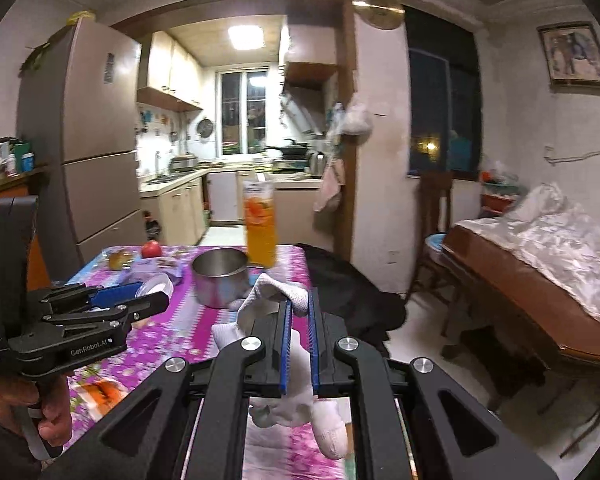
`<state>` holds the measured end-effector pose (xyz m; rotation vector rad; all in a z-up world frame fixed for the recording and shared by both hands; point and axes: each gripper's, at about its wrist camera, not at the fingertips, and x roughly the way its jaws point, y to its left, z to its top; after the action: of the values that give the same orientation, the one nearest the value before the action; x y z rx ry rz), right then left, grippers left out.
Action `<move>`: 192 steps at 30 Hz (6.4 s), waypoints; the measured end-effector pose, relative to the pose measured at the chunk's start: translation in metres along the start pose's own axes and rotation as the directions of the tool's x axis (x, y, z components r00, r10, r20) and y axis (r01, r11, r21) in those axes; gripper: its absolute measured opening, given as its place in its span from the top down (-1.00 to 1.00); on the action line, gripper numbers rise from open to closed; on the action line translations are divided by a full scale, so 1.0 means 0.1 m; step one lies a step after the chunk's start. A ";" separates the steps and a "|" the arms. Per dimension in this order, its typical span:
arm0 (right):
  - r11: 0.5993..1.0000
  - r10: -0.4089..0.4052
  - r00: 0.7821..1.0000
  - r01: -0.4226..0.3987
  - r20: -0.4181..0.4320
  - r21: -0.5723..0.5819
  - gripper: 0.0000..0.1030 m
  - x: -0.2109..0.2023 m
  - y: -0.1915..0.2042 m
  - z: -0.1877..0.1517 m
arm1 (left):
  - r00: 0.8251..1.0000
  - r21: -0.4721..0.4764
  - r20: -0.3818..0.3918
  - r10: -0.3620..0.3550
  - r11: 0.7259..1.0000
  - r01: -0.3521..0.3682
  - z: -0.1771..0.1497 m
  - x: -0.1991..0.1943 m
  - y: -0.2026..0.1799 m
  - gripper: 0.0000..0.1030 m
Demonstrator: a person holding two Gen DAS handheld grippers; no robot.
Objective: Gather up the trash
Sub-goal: 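Lift the white lid and glove and carry both over the green bin, then open both grippers to drop the lid and glove into the bin, then move both grippers back from the bin to the table, then grasp the blue bottle cap with the left gripper while the right grasps the white plastic bag, then lift the blue cap and white bag off the table toward the bin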
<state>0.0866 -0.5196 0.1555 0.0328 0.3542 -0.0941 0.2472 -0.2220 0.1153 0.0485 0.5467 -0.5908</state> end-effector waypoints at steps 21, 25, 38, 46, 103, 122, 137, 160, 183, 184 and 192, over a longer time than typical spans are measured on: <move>0.964 -0.228 0.966 0.242 -0.123 0.109 0.84 -0.51 -1.75 -0.59 | 0.963 0.142 -0.180 -0.198 0.964 0.225 -0.22 0.86 -1.58 0.26; 0.956 -0.240 0.954 0.264 -0.178 0.129 0.84 -0.46 -1.91 -0.82 | 0.955 0.154 -0.209 -0.211 0.957 0.245 -0.30 0.95 -1.76 0.26; 0.943 -0.235 0.930 0.288 -0.282 0.165 0.84 -0.19 -2.16 -1.35 | 0.935 0.185 -0.278 -0.221 0.943 0.278 -0.46 1.22 -2.13 0.26; 0.940 -0.231 0.925 0.292 -0.301 0.177 0.84 -0.12 -2.23 -1.46 | 0.928 0.185 -0.304 -0.214 0.943 0.278 -0.54 1.34 -2.20 0.26; 0.994 0.078 0.973 -0.058 -0.216 0.097 -0.53 0.82 -0.23 -0.95 | 0.966 -0.025 -0.209 0.151 0.987 -0.160 -0.59 0.64 0.52 -0.74; 0.907 0.393 0.861 -0.421 -0.323 -0.021 -0.53 1.75 2.16 -0.76 | 0.787 -0.260 -0.356 0.504 0.755 -0.602 -1.34 -0.35 3.68 -0.74; 0.809 0.519 0.728 -0.588 -0.448 -0.018 -0.53 2.45 2.98 -0.86 | 0.792 -0.216 -0.398 0.463 0.792 -0.571 -1.35 0.19 3.84 -0.40; 0.728 0.456 0.656 -0.664 -0.602 -0.173 0.10 3.28 4.14 -0.92 | 0.839 -0.276 -0.361 0.408 0.812 -0.514 -1.43 -0.03 3.72 0.32; 0.850 0.447 0.849 -0.501 -0.282 -0.163 0.59 2.18 3.32 -0.56 | 0.854 -0.249 -0.142 0.501 0.816 -0.521 -1.07 -0.67 2.87 0.32; 0.855 0.441 0.856 -0.492 -0.270 -0.163 0.59 2.12 3.28 -0.56 | 0.853 -0.241 -0.134 0.505 0.818 -0.522 -1.05 -0.67 2.81 0.32; 0.892 0.395 0.891 -0.430 -0.223 -0.137 0.59 1.74 2.92 -0.64 | 0.863 -0.209 -0.095 0.497 0.837 -0.505 -0.94 -0.67 2.44 0.32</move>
<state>0.2561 -0.2413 0.0397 -0.0660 0.5385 0.3704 0.2874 0.0342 0.0415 -0.0148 0.6057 -0.0085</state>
